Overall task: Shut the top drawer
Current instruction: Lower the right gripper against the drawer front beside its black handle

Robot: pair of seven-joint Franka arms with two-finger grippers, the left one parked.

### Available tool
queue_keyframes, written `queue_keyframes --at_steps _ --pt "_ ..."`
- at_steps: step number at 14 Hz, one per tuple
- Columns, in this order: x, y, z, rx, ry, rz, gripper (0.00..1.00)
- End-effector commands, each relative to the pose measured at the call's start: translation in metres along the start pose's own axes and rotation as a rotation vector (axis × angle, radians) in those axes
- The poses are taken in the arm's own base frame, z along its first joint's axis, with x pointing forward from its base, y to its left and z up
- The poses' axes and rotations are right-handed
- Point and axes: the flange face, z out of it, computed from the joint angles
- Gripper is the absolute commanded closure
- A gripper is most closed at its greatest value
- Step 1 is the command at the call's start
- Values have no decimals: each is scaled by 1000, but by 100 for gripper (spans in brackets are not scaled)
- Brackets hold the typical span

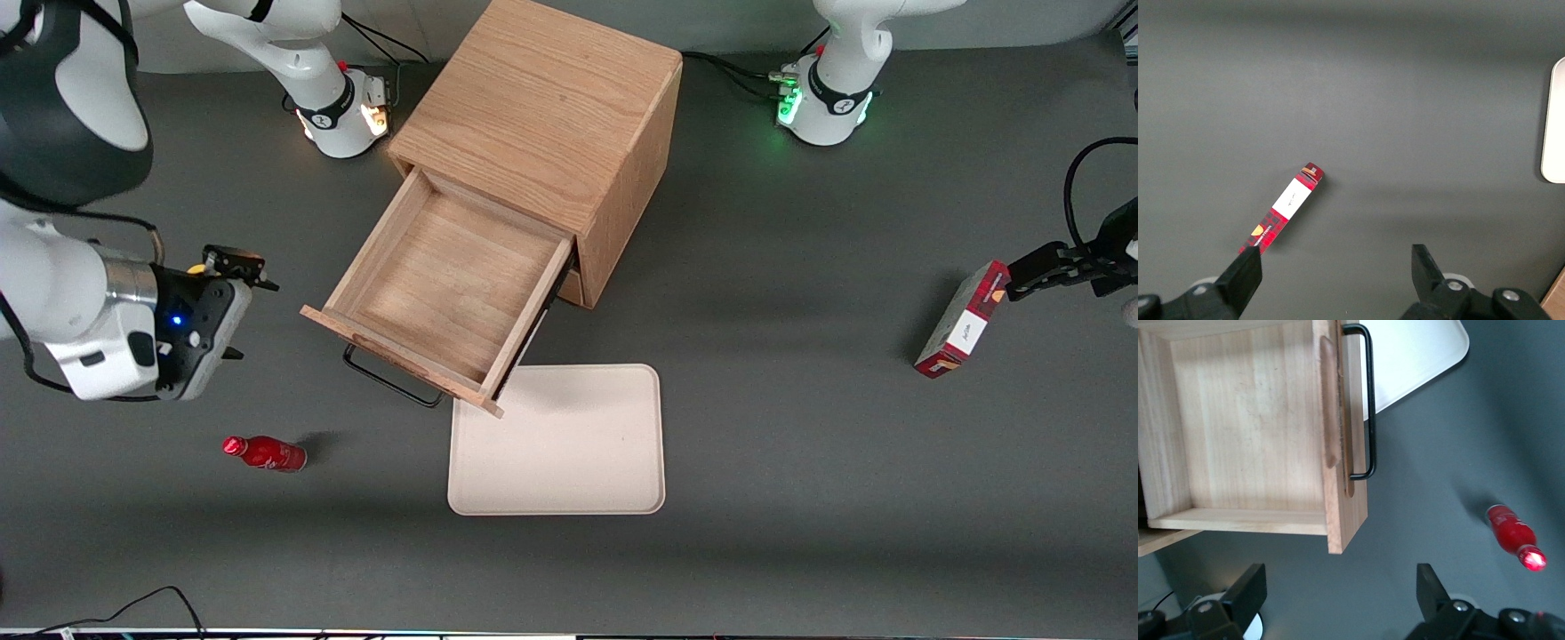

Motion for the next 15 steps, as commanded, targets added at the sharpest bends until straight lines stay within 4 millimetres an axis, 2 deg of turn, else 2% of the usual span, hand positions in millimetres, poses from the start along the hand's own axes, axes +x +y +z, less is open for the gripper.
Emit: queue_keyframes --at_steps 1,5,7,11,15 --pt "21 15 21 26 24 15 0" --pt "46 36 60 38 51 50 0" --pt "58 38 80 58 45 89 0" --pt "72 48 105 62 60 134 0" --pt "83 50 129 57 72 165 0"
